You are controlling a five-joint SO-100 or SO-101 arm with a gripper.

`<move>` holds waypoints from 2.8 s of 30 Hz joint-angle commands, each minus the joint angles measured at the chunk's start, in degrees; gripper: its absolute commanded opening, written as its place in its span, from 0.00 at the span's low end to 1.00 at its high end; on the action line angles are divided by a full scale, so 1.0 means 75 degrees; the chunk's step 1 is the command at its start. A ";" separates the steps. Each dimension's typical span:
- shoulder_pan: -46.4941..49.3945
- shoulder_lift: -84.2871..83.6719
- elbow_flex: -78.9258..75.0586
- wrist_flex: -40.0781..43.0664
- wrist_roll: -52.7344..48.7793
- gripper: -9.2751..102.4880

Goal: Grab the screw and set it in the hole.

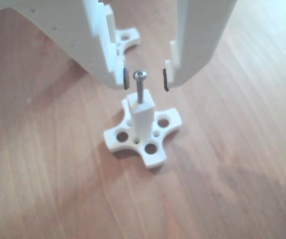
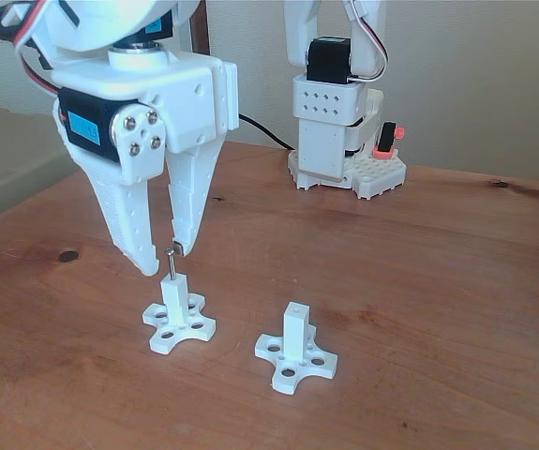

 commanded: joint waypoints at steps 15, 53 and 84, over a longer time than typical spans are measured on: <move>-0.0047 0.0164 -0.0539 -0.0012 -0.0094 0.16; -0.0117 0.0070 -0.0586 -0.0012 -0.0164 0.13; -0.0129 0.0012 -0.0574 -0.0363 -0.0223 0.04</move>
